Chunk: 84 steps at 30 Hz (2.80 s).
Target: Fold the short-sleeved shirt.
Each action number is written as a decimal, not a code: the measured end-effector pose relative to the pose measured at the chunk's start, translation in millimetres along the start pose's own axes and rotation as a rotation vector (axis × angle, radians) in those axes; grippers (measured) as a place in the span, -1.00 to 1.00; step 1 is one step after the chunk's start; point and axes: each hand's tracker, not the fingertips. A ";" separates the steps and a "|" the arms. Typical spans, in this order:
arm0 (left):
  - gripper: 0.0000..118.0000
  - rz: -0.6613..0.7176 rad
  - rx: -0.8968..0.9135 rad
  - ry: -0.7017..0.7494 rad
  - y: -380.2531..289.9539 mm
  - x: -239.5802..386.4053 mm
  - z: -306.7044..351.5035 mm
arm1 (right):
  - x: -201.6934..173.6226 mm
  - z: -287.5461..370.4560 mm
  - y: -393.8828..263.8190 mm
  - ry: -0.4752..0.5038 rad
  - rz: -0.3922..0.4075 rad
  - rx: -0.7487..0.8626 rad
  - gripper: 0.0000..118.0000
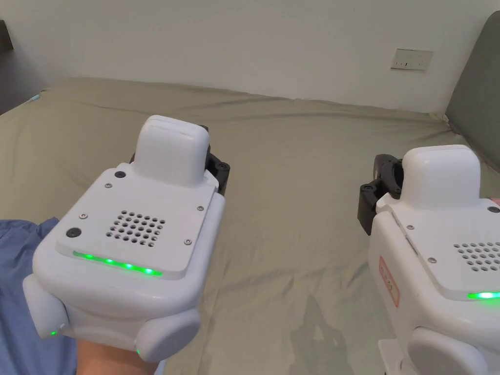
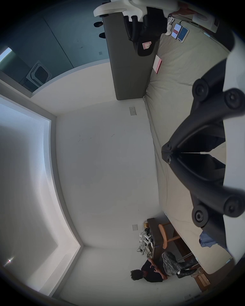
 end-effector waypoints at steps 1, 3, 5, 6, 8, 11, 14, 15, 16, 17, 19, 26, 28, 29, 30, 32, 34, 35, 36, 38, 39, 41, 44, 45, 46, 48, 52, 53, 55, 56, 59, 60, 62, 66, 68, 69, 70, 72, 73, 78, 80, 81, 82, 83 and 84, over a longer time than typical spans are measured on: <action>-1.00 0.001 -0.003 0.002 -0.4 -0.6 -0.4 | 0.2 -0.3 0.5 0.004 0.000 -0.001 -0.99; -1.00 0.004 -0.007 0.013 -1.4 -2.4 -0.7 | -1.1 -1.6 0.9 0.011 0.005 0.002 -0.99; -1.00 0.006 -0.011 0.027 -1.0 -7.0 -0.3 | -5.1 -2.3 3.5 0.016 0.020 0.008 -0.99; -1.00 0.007 -0.013 0.033 -0.6 -9.6 0.1 | -7.5 -3.3 4.1 0.019 0.025 0.011 -0.99; -1.00 0.003 -0.013 0.055 -0.2 -17.7 2.9 | -13.8 -4.9 6.9 0.044 0.033 0.024 -0.99; -1.00 -0.015 -0.018 0.105 0.1 -34.0 9.6 | -28.2 -11.2 11.4 0.086 0.025 0.033 -0.99; -1.00 -0.025 -0.023 0.180 0.7 -56.0 18.0 | -48.7 -17.0 16.4 0.155 0.013 0.051 -0.99; -1.00 -0.026 -0.026 0.210 0.1 -65.0 22.1 | -57.2 -18.5 18.0 0.181 0.009 0.058 -0.99; -1.00 -0.024 -0.031 0.235 -0.2 -73.1 25.9 | -66.2 -20.3 19.8 0.210 0.004 0.066 -0.99; -1.00 -0.023 -0.036 0.266 -0.9 -82.0 30.6 | -75.9 -21.7 21.5 0.243 0.002 0.070 -0.99; -1.00 -0.026 -0.048 0.324 -2.8 -100.1 40.5 | -95.7 -24.1 24.7 0.303 0.010 0.076 -0.99; -1.00 -0.062 -0.064 0.522 -6.0 -152.5 82.0 | -158.1 -22.4 30.6 0.480 -0.001 0.095 -0.99; -1.00 -0.065 -0.074 0.549 -8.3 -162.2 91.8 | -172.0 -22.6 30.9 0.514 0.011 0.092 -0.99; -1.00 -0.064 -0.078 0.557 -9.3 -165.8 95.5 | -177.6 -22.6 30.7 0.526 0.017 0.093 -0.99; -1.00 -0.063 -0.080 0.563 -11.3 -169.5 99.5 | -183.9 -22.5 30.3 0.537 0.022 0.094 -0.99; -1.00 -0.065 -0.084 0.589 -16.1 -175.7 104.8 | -193.8 -25.1 29.5 0.567 0.035 0.095 -0.99; -1.00 -0.060 -0.105 0.592 -19.9 -181.6 105.7 | -203.3 -28.9 28.7 0.583 0.041 0.082 -0.99; -1.00 -0.057 -0.114 0.593 -22.2 -183.6 105.7 | -206.3 -30.1 28.4 0.590 0.042 0.075 -0.99; -1.00 -0.057 -0.120 0.594 -24.6 -185.2 105.1 | -208.2 -31.5 27.5 0.596 0.040 0.071 -0.99; -1.00 -0.057 -0.129 0.588 -29.8 -187.7 102.1 | -211.0 -32.2 25.5 0.600 0.036 0.065 -0.99; -1.00 -0.056 -0.135 0.583 -32.2 -189.1 100.1 | -211.8 -32.6 24.4 0.602 0.036 0.062 -0.99; -1.00 -0.026 -0.147 0.560 -40.5 -194.0 92.9 | -213.1 -35.4 20.7 0.603 0.043 0.048 -0.99; -1.00 0.018 -0.225 0.521 -59.5 -205.0 75.0 | -217.0 -44.3 14.3 0.590 0.069 0.017 -0.99; -1.00 0.019 -0.249 0.517 -67.6 -208.3 68.3 | -217.9 -47.5 12.8 0.586 0.074 0.009 -0.99; -1.00 0.021 -0.279 0.510 -77.6 -212.7 59.9 | -218.5 -51.1 11.0 0.582 0.075 0.002 -0.99; -1.00 0.046 -0.353 0.491 -99.4 -224.8 40.2 | -219.5 -58.6 7.8 0.573 0.079 -0.012 -0.99; -1.00 0.189 -0.580 0.456 -164.0 -261.8 -8.2 | -222.9 -77.0 0.0 0.543 0.097 -0.048 -0.99; -1.00 0.201 -0.609 0.453 -180.7 -269.8 -17.6 | -224.0 -82.6 -2.6 0.530 0.101 -0.060 -0.99; -1.00 0.206 -0.668 0.462 -212.3 -285.6 -38.1 | -225.8 -94.7 -8.2 0.508 0.105 -0.092 -0.99; -1.00 0.216 -0.696 0.455 -227.4 -294.6 -50.2 | -225.7 -100.7 -11.4 0.502 0.104 -0.106 -0.99; -1.00 0.280 -0.772 0.397 -265.1 -319.2 -85.2 | -223.8 -114.3 -18.9 0.495 0.095 -0.134 -0.99; -0.92 0.281 -0.800 0.384 -274.3 -325.3 -95.5 | -222.7 -118.0 -20.7 0.497 0.091 -0.145 -0.99; -0.40 0.262 -0.825 0.394 -291.9 -335.1 -114.5 | -222.3 -124.7 -23.8 0.492 0.096 -0.160 -0.99; 0.95 0.280 -0.820 0.381 -323.1 -351.1 -140.0 | -221.9 -135.7 -31.5 0.469 0.119 -0.183 -0.99; 0.96 0.300 -0.927 0.382 -339.4 -354.2 -144.8 | -221.7 -140.1 -35.7 0.462 0.120 -0.198 -0.99; 0.96 0.309 -0.954 0.385 -344.9 -355.6 -147.0 | -221.8 -141.9 -37.5 0.459 0.120 -0.204 -0.99; 0.98 0.312 -0.968 0.395 -350.8 -357.0 -149.3 | -222.0 -143.7 -39.4 0.455 0.120 -0.212 -0.99; 1.00 0.304 -0.986 0.399 -365.1 -352.5 -167.4 | -221.9 -145.8 -42.7 0.454 0.121 -0.223 -0.99; 1.00 0.283 -0.988 0.400 -367.6 -351.3 -168.7 | -221.8 -146.6 -44.1 0.452 0.121 -0.228 -0.98; 0.78 0.081 -0.982 0.421 -354.2 -329.5 -176.8 | -219.8 -145.4 -46.1 0.435 0.103 -0.219 -0.99; -0.11 0.134 -0.945 0.339 -349.3 -327.9 -176.4 | -220.4 -146.0 -47.9 0.437 0.101 -0.226 -0.99; -0.75 0.199 -0.927 0.294 -345.6 -328.2 -176.0 | -220.7 -146.0 -49.2 0.436 0.103 -0.228 -0.99; -0.79 0.276 -0.924 0.246 -342.5 -325.0 -179.4 | -220.7 -145.8 -50.2 0.436 0.106 -0.232 -0.98; -0.80 0.219 -0.941 0.314 -338.7 -321.7 -180.6 | -220.4 -145.8 -50.5 0.438 0.104 -0.237 -0.98; -0.81 0.221 -0.959 0.310 -340.0 -323.6 -183.4 | -219.4 -145.5 -50.6 0.443 0.100 -0.242 -0.99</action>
